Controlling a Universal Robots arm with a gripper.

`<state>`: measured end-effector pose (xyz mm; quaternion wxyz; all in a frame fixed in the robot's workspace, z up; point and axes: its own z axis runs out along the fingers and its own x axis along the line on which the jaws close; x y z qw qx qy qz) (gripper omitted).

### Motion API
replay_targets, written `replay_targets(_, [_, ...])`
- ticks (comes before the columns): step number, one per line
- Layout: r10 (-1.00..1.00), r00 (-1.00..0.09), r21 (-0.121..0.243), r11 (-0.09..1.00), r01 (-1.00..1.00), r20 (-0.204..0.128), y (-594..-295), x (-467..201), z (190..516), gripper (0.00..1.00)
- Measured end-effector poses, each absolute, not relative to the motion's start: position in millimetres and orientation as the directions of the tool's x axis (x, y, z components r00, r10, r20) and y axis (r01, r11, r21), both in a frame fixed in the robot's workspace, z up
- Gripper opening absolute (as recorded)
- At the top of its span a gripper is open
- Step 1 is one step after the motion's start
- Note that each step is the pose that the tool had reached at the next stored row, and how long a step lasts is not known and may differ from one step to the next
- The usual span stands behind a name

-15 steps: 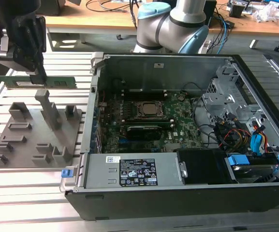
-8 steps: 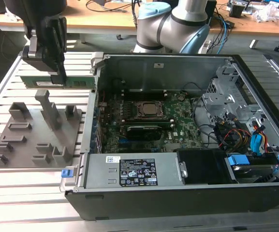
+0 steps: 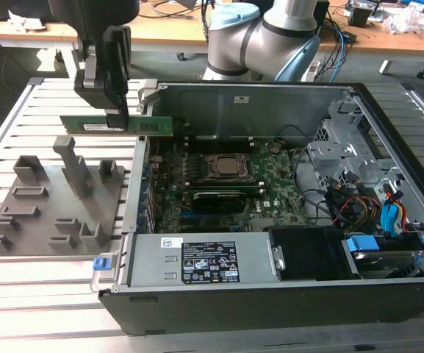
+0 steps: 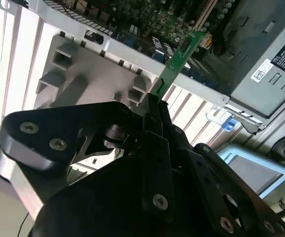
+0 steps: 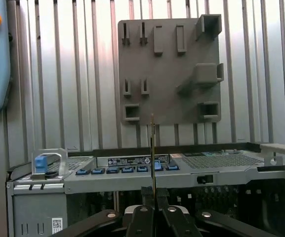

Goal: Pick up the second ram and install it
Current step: 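Pick up the second ram and move it above second insertion slot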

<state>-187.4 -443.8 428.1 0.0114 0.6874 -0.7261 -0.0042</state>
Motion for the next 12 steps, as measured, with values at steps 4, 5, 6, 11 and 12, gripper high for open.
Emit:
replay_targets(4, [-0.998, -0.055, 0.022, 0.055, -0.998, 0.011, -443.7, -175.6, 428.1, 0.13])
replay_targets(5, [-0.998, -0.055, 0.022, 0.055, -0.998, 0.011, -443.7, -170.0, 428.1, 0.13])
replay_targets(6, [-0.998, -0.054, 0.022, 0.055, -0.998, 0.011, -443.7, -165.5, 428.1, 0.13])
replay_targets(11, [-0.998, -0.055, 0.022, 0.055, -0.998, 0.011, -443.6, -146.2, 428.1, 0.13])
replay_targets(12, [-0.998, -0.055, 0.022, 0.055, -0.998, 0.011, -443.5, -141.1, 428.1, 0.13])
